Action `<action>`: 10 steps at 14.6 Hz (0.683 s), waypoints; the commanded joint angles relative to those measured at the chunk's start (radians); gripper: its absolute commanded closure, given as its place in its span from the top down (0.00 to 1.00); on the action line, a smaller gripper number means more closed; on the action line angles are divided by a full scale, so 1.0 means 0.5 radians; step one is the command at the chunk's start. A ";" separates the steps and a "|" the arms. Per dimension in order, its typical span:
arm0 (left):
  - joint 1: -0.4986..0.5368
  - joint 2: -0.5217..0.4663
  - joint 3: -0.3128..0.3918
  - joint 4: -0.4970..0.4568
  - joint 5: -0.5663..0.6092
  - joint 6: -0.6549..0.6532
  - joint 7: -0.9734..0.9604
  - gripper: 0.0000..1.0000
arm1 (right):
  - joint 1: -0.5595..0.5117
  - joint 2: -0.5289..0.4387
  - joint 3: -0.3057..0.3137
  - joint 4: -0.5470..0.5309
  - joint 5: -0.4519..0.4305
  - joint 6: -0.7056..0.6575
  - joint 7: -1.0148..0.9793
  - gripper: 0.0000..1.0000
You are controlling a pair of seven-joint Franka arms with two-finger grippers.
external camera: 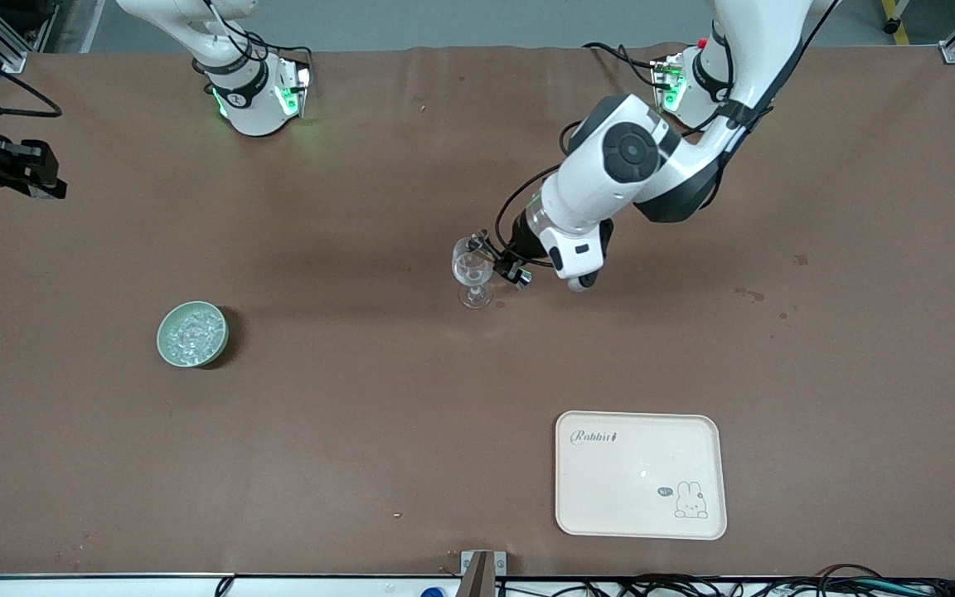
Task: Pour wine and add ice with both arms
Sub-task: 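Move the jigger toward the tray while the right gripper brings ice over glass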
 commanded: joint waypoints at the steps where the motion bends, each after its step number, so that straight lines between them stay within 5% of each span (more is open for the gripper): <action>1: 0.016 -0.196 0.155 -0.144 -0.400 -0.030 0.360 0.00 | 0.041 -0.013 0.000 -0.018 0.014 0.001 0.054 0.00; 5: 0.006 -0.356 0.465 -0.353 -1.076 -0.049 0.912 0.00 | 0.124 -0.007 0.174 -0.018 0.105 -0.008 0.449 0.00; 10: 0.000 -0.194 0.965 -0.210 -1.552 -0.312 1.269 0.00 | 0.227 0.119 0.628 -0.015 0.182 0.132 1.274 0.00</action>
